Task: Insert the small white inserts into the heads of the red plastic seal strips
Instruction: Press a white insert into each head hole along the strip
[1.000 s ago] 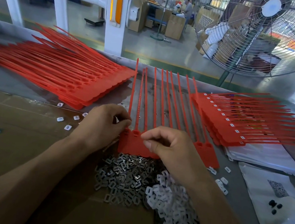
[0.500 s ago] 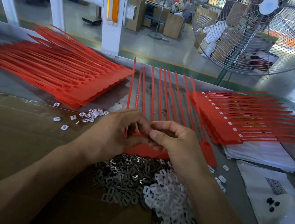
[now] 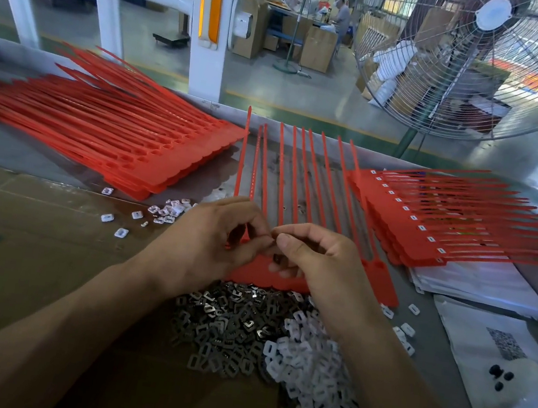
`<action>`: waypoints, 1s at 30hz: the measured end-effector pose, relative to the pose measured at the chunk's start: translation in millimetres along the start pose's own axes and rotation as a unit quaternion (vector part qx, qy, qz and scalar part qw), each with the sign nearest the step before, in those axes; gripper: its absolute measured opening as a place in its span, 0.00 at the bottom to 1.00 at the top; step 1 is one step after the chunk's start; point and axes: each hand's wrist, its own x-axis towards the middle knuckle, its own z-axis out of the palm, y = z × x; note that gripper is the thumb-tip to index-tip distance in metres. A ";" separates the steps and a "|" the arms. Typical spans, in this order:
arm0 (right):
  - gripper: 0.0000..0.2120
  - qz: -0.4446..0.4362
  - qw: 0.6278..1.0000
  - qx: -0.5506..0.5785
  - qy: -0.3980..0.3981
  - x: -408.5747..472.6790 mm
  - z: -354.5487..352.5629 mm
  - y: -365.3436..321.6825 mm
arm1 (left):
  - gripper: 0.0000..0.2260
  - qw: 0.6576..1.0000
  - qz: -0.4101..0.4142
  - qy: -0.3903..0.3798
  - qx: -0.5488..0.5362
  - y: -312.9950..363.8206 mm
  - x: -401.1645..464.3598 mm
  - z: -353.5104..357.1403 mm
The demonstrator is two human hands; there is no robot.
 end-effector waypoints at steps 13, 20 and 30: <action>0.08 -0.024 1.000 -0.011 0.004 -0.2 0.1 -1.2 | 0.06 1.000 -0.018 0.002 -0.018 -1.4 -0.7 2.7; 0.09 -0.009 0.999 -0.042 0.001 -0.2 0.5 0.5 | 0.05 0.999 -0.010 -0.016 0.028 -2.6 -0.9 1.5; 0.15 -0.023 0.995 -0.067 0.074 1.5 -3.2 3.0 | 0.03 0.976 -0.164 0.009 0.143 -17.1 -2.6 -9.3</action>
